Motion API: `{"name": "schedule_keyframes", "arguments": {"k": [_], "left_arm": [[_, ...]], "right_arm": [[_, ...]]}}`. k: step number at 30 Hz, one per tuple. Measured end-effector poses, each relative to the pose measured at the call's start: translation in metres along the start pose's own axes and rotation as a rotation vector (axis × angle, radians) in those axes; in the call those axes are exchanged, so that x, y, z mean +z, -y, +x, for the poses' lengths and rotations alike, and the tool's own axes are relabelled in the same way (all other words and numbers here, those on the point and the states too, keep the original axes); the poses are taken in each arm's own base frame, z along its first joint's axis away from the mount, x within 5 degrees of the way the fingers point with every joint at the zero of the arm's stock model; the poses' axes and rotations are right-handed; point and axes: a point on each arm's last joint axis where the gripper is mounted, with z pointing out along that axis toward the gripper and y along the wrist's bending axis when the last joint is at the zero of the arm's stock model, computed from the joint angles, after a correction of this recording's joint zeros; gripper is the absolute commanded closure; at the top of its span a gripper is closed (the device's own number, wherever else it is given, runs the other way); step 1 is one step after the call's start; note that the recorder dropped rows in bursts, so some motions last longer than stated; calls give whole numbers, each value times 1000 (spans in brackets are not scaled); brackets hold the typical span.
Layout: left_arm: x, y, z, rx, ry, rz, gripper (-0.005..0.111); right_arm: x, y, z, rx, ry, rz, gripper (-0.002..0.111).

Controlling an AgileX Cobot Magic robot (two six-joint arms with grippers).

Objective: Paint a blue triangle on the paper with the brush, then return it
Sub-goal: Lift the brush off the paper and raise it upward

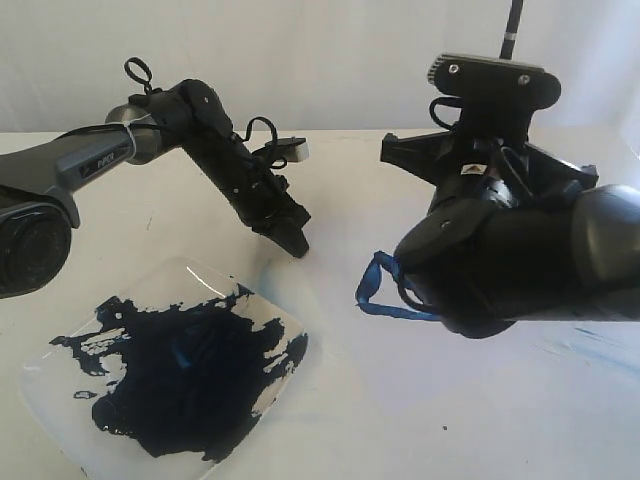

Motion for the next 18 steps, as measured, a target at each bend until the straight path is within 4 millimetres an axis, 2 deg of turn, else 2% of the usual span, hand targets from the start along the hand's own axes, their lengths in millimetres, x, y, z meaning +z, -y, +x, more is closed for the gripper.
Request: {"name": "schedule_keyframes", "arguments": {"k": [7,13,18], "left_arm": [[-10,3,-7,28,25,-29,107],[-39,16,-23,83,98,-61,107],[-61,29,-32,119,133,-77,107]], "right_arm": [[-11,8,-18,-7,-21,-79,108],[-22,16,-31,-6,-40,-172,108],[-33,23,-51,-36,-19,-239,108]]}}
